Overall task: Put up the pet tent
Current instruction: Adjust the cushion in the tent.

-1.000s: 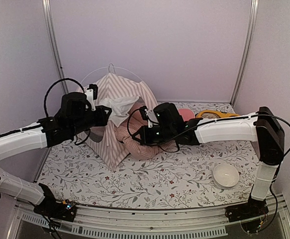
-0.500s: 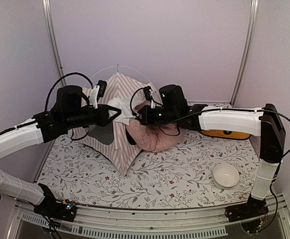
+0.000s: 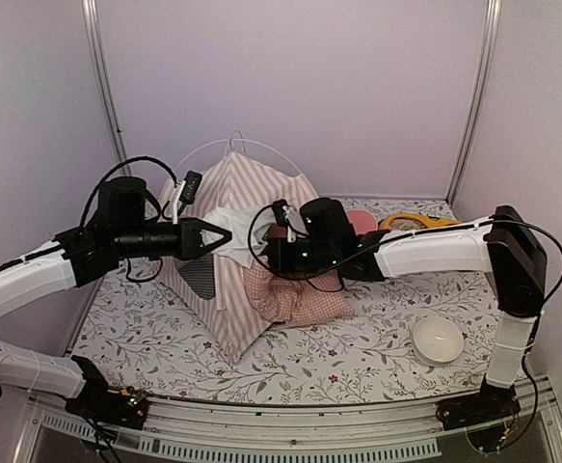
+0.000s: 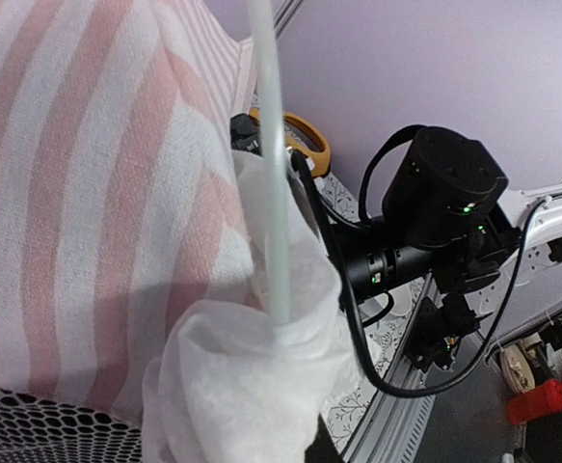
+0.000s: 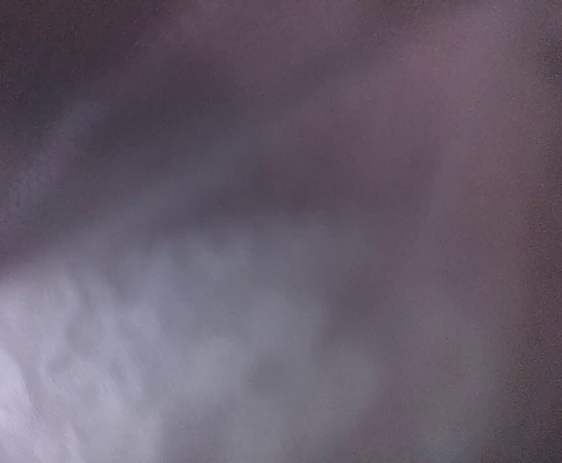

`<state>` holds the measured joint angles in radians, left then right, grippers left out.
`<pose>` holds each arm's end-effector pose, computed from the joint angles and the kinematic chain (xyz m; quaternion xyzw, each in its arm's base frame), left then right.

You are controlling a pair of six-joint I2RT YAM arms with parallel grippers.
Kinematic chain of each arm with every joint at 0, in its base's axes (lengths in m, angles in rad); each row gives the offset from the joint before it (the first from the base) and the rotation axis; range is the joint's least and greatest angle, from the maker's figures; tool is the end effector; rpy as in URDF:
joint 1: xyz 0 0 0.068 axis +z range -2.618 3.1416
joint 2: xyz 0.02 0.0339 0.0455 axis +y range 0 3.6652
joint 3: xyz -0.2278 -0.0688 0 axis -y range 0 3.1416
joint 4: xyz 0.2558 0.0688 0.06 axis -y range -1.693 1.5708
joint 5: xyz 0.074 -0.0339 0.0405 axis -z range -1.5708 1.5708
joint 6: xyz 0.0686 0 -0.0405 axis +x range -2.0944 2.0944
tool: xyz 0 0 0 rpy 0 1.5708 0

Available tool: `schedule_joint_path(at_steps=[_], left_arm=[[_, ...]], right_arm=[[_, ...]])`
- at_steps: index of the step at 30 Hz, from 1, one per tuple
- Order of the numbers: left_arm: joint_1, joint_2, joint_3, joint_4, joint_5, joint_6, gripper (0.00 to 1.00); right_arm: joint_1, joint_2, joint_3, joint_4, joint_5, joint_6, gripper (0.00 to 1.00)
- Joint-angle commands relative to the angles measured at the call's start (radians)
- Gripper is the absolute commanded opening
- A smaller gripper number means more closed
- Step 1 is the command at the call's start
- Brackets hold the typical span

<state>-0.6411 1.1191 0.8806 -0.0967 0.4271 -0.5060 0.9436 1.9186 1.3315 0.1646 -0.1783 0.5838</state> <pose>0.2332 -0.2095 0.2714 0.1763 0.7865 -0.4523 0.3818 0.2677 0.3900 0.1779 -0.1972 0.8142 0.4281 0.3390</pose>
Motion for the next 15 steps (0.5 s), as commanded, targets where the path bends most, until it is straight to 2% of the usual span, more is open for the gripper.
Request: schedule_joint_path(at_steps=[1,4,7,11,15], left_arm=[[0.016,-0.022,-0.018,-0.020,-0.051,-0.070,0.00],[0.020,-0.030,-0.041,-0.022,-0.085,-0.078,0.00],[0.022,-0.036,-0.049,-0.033,-0.095,-0.076,0.00],[0.024,-0.041,-0.055,-0.020,-0.074,-0.076,0.00],[0.024,-0.042,-0.061,-0.002,-0.042,-0.070,0.00]], right_arm=[[0.014,-0.119,-0.064,-0.080,0.034,-0.013,0.59],[0.028,-0.218,-0.095,-0.141,0.072,-0.033,0.82],[0.033,-0.313,-0.161,-0.213,0.134,-0.035,0.93],[0.026,-0.434,-0.253,-0.328,0.245,-0.018,1.00],[-0.001,-0.545,-0.407,-0.364,0.306,0.022,0.99]])
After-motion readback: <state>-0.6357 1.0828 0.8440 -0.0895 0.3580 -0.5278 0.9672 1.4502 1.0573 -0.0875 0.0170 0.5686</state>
